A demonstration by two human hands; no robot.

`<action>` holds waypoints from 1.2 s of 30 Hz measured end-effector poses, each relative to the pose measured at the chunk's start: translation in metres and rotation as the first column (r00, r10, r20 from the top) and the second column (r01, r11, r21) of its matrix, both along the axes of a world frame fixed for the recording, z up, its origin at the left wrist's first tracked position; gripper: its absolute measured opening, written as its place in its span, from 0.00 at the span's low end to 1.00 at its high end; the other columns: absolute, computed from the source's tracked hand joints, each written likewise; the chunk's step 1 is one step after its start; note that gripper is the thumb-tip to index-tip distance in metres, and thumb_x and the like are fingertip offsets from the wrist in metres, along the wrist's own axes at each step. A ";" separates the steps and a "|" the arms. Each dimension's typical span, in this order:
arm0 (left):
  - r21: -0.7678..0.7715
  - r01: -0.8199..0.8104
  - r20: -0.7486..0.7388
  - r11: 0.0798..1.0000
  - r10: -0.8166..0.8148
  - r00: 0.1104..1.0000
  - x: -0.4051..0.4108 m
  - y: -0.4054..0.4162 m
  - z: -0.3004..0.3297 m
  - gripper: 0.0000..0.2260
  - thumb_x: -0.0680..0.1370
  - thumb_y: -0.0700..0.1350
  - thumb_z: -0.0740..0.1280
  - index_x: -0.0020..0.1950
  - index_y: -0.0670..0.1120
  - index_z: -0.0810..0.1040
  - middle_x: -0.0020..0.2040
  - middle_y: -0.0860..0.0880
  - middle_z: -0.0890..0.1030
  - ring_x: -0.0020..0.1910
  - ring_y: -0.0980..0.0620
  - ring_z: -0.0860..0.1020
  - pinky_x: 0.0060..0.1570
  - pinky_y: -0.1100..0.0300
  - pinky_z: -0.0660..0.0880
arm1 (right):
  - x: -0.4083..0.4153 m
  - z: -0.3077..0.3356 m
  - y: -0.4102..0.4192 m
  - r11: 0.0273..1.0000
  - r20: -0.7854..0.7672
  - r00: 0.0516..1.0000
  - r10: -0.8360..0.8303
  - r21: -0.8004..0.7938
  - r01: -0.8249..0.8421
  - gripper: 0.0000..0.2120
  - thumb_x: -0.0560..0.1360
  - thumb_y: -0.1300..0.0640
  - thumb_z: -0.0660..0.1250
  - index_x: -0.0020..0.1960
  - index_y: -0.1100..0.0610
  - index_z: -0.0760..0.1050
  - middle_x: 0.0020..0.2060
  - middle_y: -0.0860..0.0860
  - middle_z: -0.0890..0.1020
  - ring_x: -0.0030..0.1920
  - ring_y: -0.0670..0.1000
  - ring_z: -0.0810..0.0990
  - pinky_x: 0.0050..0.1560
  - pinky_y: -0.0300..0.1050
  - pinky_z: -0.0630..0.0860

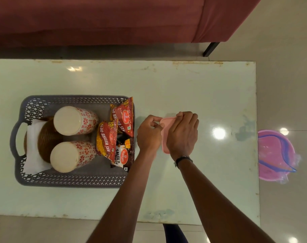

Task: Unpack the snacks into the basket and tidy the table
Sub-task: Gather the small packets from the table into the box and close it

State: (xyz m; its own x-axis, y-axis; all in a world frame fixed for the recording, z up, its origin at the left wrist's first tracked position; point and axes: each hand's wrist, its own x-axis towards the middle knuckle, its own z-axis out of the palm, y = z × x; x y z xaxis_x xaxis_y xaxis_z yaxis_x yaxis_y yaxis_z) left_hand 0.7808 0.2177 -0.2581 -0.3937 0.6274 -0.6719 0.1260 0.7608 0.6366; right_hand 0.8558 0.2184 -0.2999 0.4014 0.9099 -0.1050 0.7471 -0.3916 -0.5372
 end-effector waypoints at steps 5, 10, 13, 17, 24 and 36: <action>0.029 0.093 -0.198 0.995 -0.086 0.977 0.006 -0.003 0.007 0.06 0.77 0.40 0.65 0.53 0.47 0.77 0.53 0.48 0.82 0.51 0.47 0.79 0.47 0.52 0.78 | 0.009 0.008 -0.004 0.998 -0.192 0.979 0.064 -0.012 -0.068 0.12 0.82 0.56 0.51 0.53 0.60 0.72 0.49 0.55 0.76 0.48 0.54 0.71 0.50 0.49 0.70; 0.038 0.155 -0.340 0.987 -0.133 0.931 0.014 -0.008 0.005 0.09 0.78 0.41 0.63 0.56 0.49 0.77 0.56 0.48 0.80 0.53 0.48 0.79 0.40 0.57 0.73 | 0.044 0.016 -0.050 0.990 -0.353 0.929 0.116 -0.032 -0.136 0.15 0.81 0.55 0.58 0.65 0.57 0.73 0.52 0.53 0.75 0.48 0.50 0.75 0.45 0.44 0.77; 0.062 0.368 -0.525 0.928 -0.283 0.802 0.016 -0.022 0.007 0.15 0.77 0.38 0.62 0.63 0.49 0.73 0.62 0.49 0.75 0.60 0.48 0.74 0.45 0.56 0.76 | 0.045 0.018 -0.069 0.994 -0.368 0.925 0.094 -0.024 -0.110 0.14 0.79 0.57 0.63 0.63 0.57 0.76 0.46 0.53 0.74 0.43 0.48 0.76 0.42 0.41 0.78; 0.099 0.637 -0.646 0.764 -0.438 0.625 0.027 -0.076 0.016 0.22 0.76 0.39 0.64 0.71 0.44 0.68 0.72 0.45 0.70 0.72 0.45 0.67 0.66 0.52 0.69 | 0.029 0.020 -0.068 0.992 -0.413 0.909 0.055 -0.083 -0.097 0.14 0.78 0.56 0.65 0.62 0.51 0.77 0.46 0.51 0.78 0.41 0.46 0.78 0.43 0.36 0.74; 0.065 0.688 -0.632 0.723 -0.503 0.589 0.019 -0.161 0.011 0.27 0.71 0.37 0.72 0.69 0.39 0.70 0.69 0.42 0.72 0.69 0.45 0.70 0.64 0.49 0.73 | 0.013 0.021 -0.065 0.976 -0.394 0.909 0.138 -0.103 -0.193 0.18 0.76 0.50 0.67 0.65 0.46 0.74 0.43 0.44 0.77 0.38 0.44 0.78 0.40 0.38 0.76; -0.039 0.705 -0.616 0.709 -0.572 0.542 0.009 -0.164 0.010 0.28 0.73 0.42 0.71 0.71 0.39 0.67 0.71 0.42 0.70 0.70 0.45 0.68 0.66 0.50 0.71 | 0.005 0.013 -0.067 0.964 -0.481 0.862 0.158 -0.113 -0.240 0.21 0.74 0.51 0.69 0.66 0.50 0.73 0.49 0.53 0.83 0.43 0.51 0.82 0.44 0.50 0.83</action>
State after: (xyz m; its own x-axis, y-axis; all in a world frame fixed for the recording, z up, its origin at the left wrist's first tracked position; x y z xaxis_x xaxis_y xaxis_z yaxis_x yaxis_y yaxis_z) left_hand 0.7896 0.0541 -0.2483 -0.0794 0.9474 -0.3101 0.8963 0.2040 0.3938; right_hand 0.8611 0.1513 -0.2867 0.0813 0.9186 -0.3868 0.4984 -0.3736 -0.7823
